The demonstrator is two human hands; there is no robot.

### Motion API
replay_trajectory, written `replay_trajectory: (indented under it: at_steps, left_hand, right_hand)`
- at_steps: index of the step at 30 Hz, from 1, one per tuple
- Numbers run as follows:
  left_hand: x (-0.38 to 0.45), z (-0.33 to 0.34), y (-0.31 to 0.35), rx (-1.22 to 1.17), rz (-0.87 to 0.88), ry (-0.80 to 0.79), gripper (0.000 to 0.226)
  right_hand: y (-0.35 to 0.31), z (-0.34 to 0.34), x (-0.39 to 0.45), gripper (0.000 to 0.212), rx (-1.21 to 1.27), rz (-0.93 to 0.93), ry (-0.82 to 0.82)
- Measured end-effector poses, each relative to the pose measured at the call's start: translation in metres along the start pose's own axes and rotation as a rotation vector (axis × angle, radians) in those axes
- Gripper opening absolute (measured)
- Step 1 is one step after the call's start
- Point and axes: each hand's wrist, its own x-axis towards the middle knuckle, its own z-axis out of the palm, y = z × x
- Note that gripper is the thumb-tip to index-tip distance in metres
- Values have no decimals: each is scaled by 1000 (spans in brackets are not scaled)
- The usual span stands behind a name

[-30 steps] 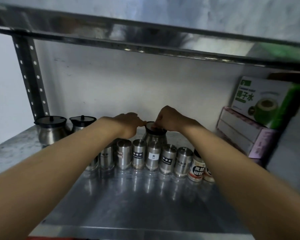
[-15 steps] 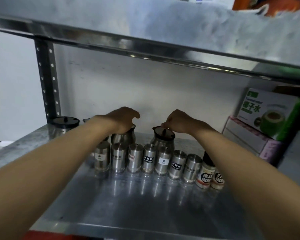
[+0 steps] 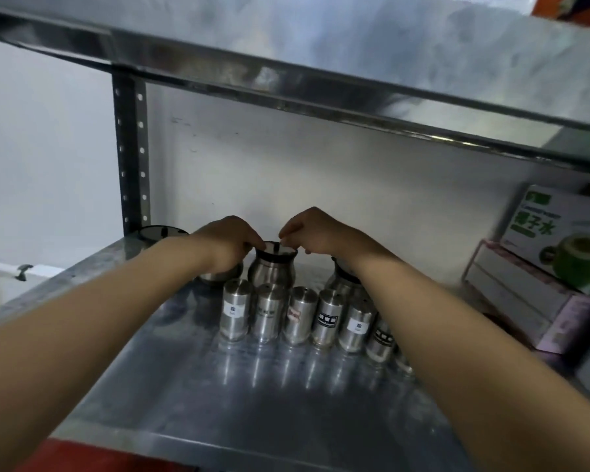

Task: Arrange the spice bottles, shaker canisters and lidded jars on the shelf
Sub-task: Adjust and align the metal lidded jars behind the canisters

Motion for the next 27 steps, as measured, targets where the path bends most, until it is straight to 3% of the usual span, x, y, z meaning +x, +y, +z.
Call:
replay_trajectory:
  at_steps: [12,19,27]
  left_hand:
    - [-3,10,-3,102,33,14,40]
    - [0,12,2,38,107,62,40]
    - [28,25,-9,35,157,43,36]
  right_hand:
    - [1,14,13,19,-139,-29,-12]
    - [2,10,10,19,-220,-23,9]
    - [15,7,10,33,-242,52,57]
